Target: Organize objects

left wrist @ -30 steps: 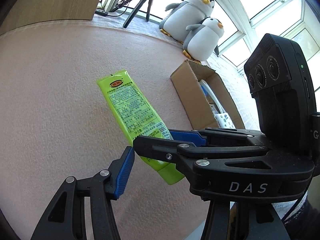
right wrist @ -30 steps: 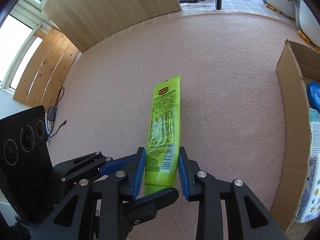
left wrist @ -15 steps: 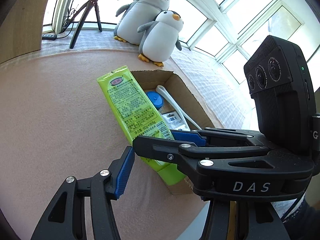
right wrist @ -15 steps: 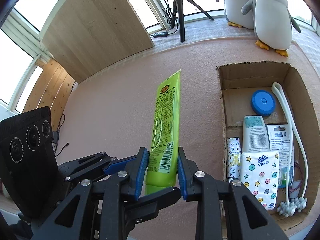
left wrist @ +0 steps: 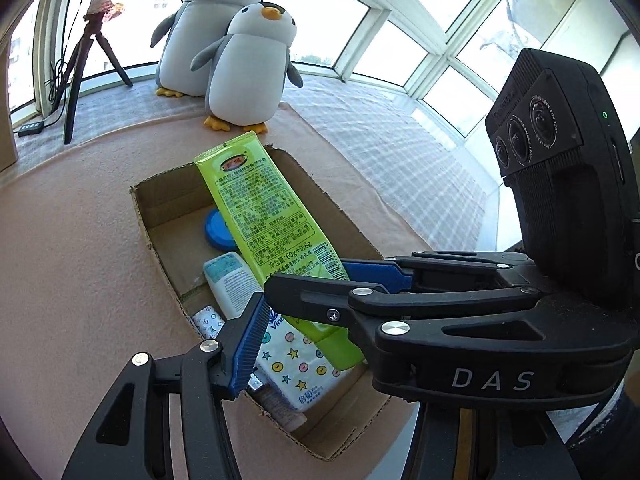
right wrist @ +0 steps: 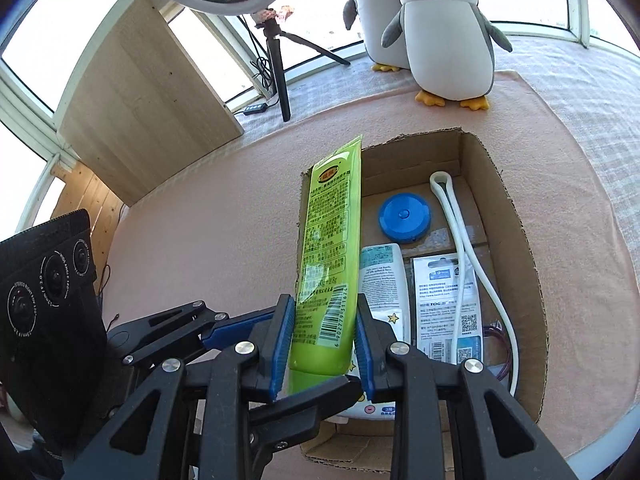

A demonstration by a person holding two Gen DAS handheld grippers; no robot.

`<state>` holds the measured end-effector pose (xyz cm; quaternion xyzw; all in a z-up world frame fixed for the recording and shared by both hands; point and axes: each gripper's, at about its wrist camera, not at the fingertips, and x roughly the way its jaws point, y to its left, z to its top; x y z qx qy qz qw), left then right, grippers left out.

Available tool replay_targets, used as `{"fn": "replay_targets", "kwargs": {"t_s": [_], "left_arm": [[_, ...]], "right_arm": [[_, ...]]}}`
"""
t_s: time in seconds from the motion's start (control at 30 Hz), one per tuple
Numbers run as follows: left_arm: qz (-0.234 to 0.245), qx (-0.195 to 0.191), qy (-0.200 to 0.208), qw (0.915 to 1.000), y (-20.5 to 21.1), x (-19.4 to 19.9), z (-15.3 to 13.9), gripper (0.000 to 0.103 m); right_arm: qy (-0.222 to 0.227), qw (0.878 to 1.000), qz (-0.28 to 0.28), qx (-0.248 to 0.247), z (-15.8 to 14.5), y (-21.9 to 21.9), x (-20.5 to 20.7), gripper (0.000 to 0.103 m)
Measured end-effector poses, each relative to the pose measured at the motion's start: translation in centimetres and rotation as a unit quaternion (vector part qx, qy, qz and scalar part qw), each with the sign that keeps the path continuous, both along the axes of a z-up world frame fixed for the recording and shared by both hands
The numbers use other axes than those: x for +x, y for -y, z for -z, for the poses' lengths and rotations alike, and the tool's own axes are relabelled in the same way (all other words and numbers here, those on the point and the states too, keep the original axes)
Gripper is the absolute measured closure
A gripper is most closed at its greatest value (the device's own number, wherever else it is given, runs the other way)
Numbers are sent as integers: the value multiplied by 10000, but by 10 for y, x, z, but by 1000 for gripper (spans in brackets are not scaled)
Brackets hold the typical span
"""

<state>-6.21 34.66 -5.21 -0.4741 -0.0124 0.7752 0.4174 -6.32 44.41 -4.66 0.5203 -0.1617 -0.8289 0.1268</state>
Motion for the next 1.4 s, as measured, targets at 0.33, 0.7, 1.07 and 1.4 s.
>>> {"fn": "replay_targets", "kwargs": {"t_s": [0.33, 0.7, 1.07, 1.4], "left_arm": [[-81, -393, -439, 9982, -4, 8, -10, 34], [-393, -479, -516, 9967, 41, 12, -21, 25], [-1211, -483, -566, 9898, 138, 23, -34, 22], [-1657, -436, -599, 9834, 205, 34, -38, 20]], "right_arm": [[-364, 9979, 374, 390, -15, -21, 3, 50], [-358, 9965, 494, 567, -10, -7, 11, 50], [-632, 9944, 405, 739, -21, 39, 37, 50], [-683, 9944, 101, 800, -18, 91, 47, 50]]}}
